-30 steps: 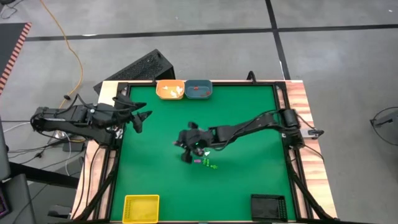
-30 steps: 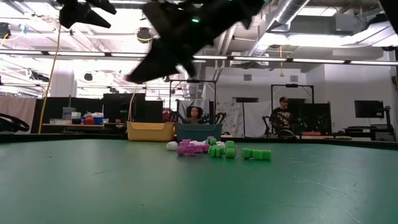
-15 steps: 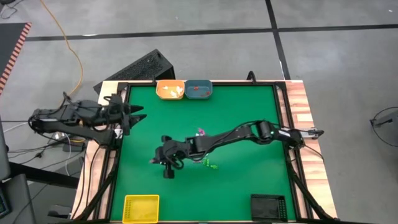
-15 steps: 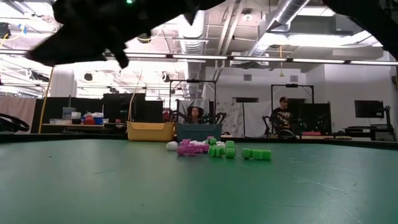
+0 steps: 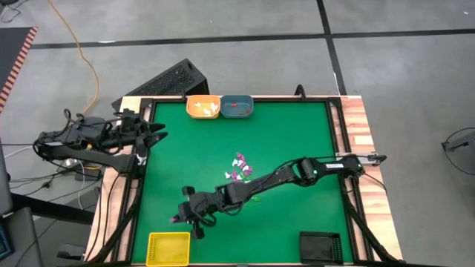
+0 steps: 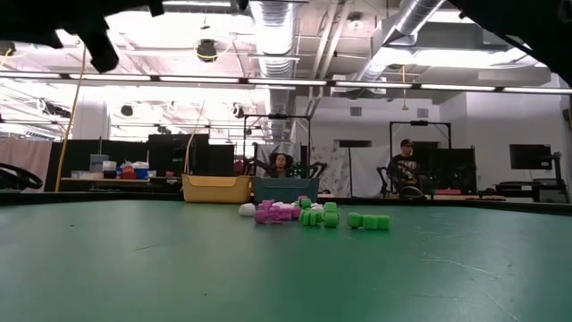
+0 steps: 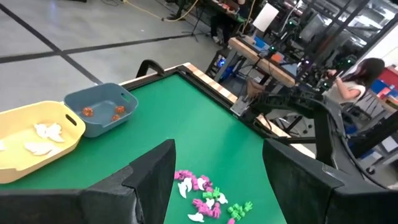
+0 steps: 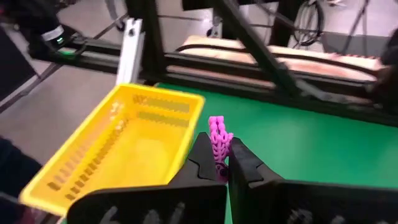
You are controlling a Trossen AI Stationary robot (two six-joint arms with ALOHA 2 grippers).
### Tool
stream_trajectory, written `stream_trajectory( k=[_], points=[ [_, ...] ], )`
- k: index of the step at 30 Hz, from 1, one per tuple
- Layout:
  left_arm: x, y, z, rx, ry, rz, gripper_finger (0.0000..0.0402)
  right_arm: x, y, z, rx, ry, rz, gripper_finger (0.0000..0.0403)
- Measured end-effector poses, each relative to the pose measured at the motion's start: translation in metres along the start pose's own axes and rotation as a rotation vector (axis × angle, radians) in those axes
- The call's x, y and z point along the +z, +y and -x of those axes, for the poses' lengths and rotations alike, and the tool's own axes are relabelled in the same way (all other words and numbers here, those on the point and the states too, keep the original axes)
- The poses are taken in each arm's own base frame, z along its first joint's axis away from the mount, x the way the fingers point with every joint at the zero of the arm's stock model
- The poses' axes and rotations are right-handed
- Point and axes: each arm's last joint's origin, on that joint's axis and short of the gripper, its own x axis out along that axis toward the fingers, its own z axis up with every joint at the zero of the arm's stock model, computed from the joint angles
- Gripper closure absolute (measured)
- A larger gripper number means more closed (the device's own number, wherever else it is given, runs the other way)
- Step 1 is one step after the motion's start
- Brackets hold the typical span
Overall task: Sort Halloween decoration
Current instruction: Put the pink skeleton into the yellow bin
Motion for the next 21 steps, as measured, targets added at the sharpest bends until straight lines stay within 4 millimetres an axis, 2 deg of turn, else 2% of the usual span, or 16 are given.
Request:
stream_trajectory(
  k=[6,12,17,21],
  points=[
    [0.0,0.0,0.0,0.001,0.002,0.0,0.017,0.002,0.024,0.0,0.04,-0.028,0.015,0.0398],
    [0.0,0.0,0.0,0.002,0.003,-0.001,0.017,0.007,0.039,-0.003,0.103,-0.138,0.038,0.0398],
    [-0.001,0.0,0.0,0.004,0.006,-0.003,0.017,-0.014,0.047,-0.016,0.131,-0.124,0.041,0.0398],
    [-0.001,0.001,0.0,0.008,0.012,-0.006,0.017,-0.017,0.05,-0.019,0.178,-0.146,0.036,0.0398]
  ],
)
